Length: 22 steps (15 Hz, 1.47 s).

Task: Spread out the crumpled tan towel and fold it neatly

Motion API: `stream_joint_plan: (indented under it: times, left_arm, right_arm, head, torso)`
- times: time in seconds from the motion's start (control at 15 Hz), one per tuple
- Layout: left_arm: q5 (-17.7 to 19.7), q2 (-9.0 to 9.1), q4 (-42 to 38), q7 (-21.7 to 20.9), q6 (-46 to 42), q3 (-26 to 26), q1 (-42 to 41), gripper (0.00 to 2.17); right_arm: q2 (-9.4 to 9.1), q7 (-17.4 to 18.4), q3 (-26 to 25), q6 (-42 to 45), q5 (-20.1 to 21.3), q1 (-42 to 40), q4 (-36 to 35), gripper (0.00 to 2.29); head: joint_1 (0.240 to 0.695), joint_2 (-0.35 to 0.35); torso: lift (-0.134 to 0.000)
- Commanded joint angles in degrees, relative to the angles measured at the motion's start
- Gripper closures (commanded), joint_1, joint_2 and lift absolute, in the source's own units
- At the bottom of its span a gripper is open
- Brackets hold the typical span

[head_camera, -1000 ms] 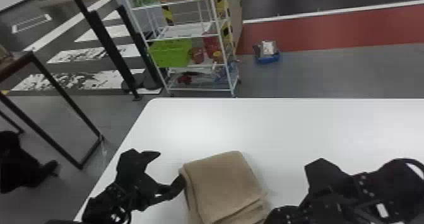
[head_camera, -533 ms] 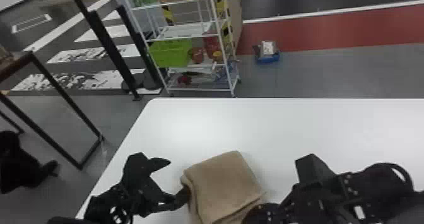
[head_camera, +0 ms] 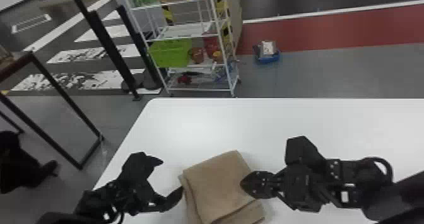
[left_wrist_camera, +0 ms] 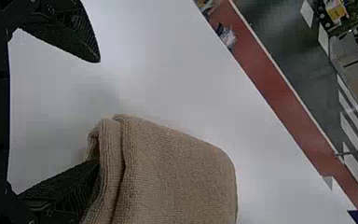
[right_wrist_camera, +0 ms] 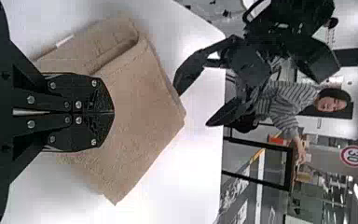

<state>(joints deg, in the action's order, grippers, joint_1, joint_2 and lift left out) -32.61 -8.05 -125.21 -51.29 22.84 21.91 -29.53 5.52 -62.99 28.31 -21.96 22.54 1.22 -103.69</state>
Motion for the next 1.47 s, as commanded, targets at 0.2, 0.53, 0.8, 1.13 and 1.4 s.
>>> stream_joint_plan:
  times: [0.2, 0.53, 0.8, 1.13, 1.4]
  left_arm:
    - [4.75, 0.49, -1.79, 9.10, 5.60, 0.85, -0.53, 0.13]
    - [8.18, 0.58, -2.58, 10.24, 4.72, 1.65, -1.32, 0.13]
    - [8.44, 0.49, -2.49, 10.24, 3.84, 1.73, -1.41, 0.13]
    - [8.88, 0.40, -2.58, 10.59, 3.84, 1.82, -1.50, 0.13]
    - [12.22, 0.58, -2.84, 13.14, 3.84, 2.88, -1.76, 0.13]
  right_arm:
    - [-4.90, 2.17, 4.56, -5.25, 7.08, 6.86, 6.66, 2.03]
    - [-5.57, 3.31, 8.17, -14.74, 12.09, 12.75, 13.08, 2.03]
    - [-5.43, 1.99, 7.55, -21.25, 11.30, 12.93, 10.70, 2.03]
    - [-4.82, -0.38, 4.39, -19.14, 2.87, 10.47, 3.76, 2.03]
    - [-5.57, 2.17, 7.64, -10.00, 2.51, 14.95, 14.57, 2.03]
  head:
    - [0.695, 0.350]
    - [0.695, 0.350]
    - [0.695, 0.350]
    - [0.695, 0.350]
    - [0.695, 0.350]
  torso:
    - [-0.122]
    - [-0.122]
    - [-0.122]
    - [-0.122]
    - [-0.122]
